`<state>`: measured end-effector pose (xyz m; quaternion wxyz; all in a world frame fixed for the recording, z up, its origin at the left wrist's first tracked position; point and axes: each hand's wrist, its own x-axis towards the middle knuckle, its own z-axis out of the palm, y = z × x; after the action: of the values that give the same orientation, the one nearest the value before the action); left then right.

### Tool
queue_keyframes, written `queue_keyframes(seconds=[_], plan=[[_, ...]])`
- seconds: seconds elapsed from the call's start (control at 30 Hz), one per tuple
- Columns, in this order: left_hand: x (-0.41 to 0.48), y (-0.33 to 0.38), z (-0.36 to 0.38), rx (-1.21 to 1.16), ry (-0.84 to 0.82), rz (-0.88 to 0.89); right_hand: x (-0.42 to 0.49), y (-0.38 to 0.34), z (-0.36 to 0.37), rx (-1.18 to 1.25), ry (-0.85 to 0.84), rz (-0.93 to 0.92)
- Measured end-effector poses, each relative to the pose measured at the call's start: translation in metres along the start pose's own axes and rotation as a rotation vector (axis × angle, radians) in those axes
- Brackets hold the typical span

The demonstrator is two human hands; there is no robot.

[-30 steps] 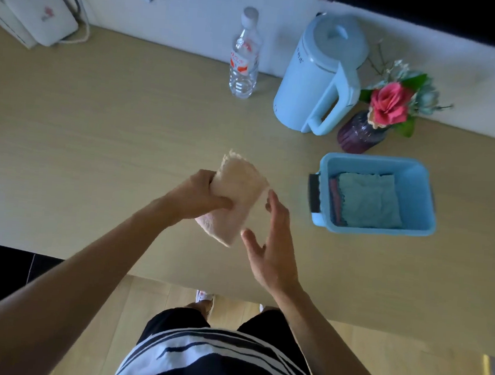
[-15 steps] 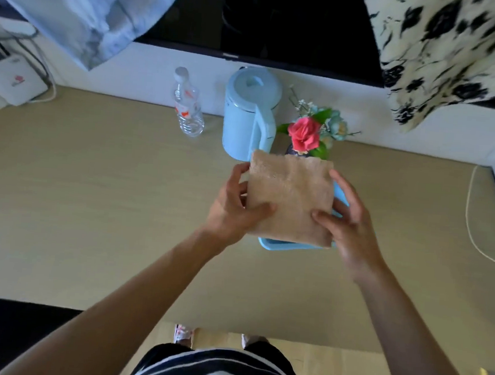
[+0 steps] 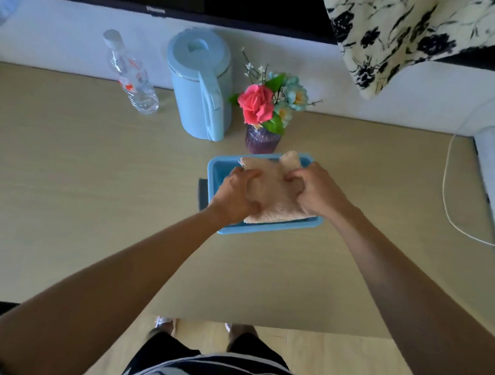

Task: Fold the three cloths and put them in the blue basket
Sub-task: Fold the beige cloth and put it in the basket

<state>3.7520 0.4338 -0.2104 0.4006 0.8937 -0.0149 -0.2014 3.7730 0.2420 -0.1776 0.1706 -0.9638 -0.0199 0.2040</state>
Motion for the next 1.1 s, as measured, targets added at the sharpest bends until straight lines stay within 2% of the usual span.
queue_keyframes(seconds=[0.17,0.43,0.53,0.6,0.67,0.73,0.83,1.1], plan=[[0.018,-0.007,0.027,0.138,-0.051,-0.073,0.017,0.003,0.023,-0.236,-0.053,-0.006],[0.03,0.0,0.043,0.275,-0.149,-0.036,0.017,-0.002,0.041,-0.336,-0.003,-0.007],[0.034,-0.001,0.044,0.3,-0.179,-0.083,0.018,-0.002,0.045,-0.44,0.022,-0.024],[0.032,0.0,0.041,0.343,-0.137,-0.122,0.018,-0.005,0.041,-0.529,0.077,-0.046],[0.029,0.003,0.036,0.455,-0.022,-0.096,0.021,-0.006,0.035,-0.635,0.132,-0.116],[0.028,0.006,0.035,0.571,0.061,0.042,0.025,-0.004,0.03,-0.698,0.091,-0.218],[0.033,0.005,0.041,0.677,0.024,0.243,0.033,0.002,0.031,-0.759,-0.03,-0.28],[0.051,-0.009,0.055,0.736,-0.143,0.148,0.044,0.004,0.04,-0.777,-0.142,-0.209]])
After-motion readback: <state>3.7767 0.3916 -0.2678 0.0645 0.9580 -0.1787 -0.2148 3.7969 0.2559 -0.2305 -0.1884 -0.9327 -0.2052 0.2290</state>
